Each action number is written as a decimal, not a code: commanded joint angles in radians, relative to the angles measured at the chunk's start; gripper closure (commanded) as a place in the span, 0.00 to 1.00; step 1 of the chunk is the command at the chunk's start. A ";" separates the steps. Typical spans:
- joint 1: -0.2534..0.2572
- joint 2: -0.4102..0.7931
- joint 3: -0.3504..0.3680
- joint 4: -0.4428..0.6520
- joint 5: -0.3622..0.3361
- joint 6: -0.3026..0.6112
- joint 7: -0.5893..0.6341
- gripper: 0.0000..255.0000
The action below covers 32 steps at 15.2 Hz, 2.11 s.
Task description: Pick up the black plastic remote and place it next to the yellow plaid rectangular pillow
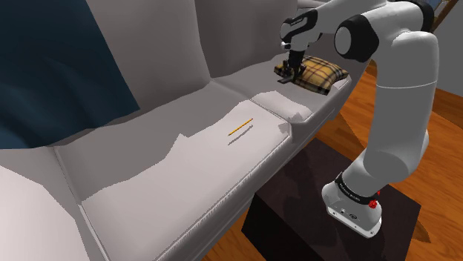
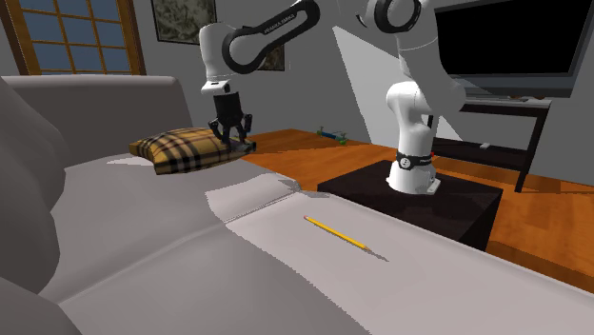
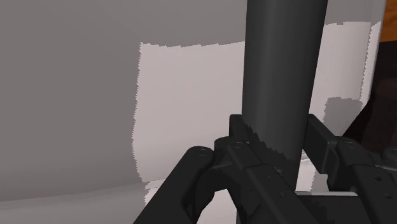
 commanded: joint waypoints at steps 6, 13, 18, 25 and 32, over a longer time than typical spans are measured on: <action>-0.008 0.041 0.016 -0.038 0.026 0.074 -0.013 1.00; -0.022 0.092 0.037 -0.060 0.055 0.142 -0.026 1.00; -0.033 0.132 0.053 -0.069 0.077 0.188 -0.037 1.00; -0.040 0.155 0.063 -0.071 0.089 0.212 -0.042 1.00; -0.040 0.155 0.063 -0.071 0.089 0.212 -0.042 0.00</action>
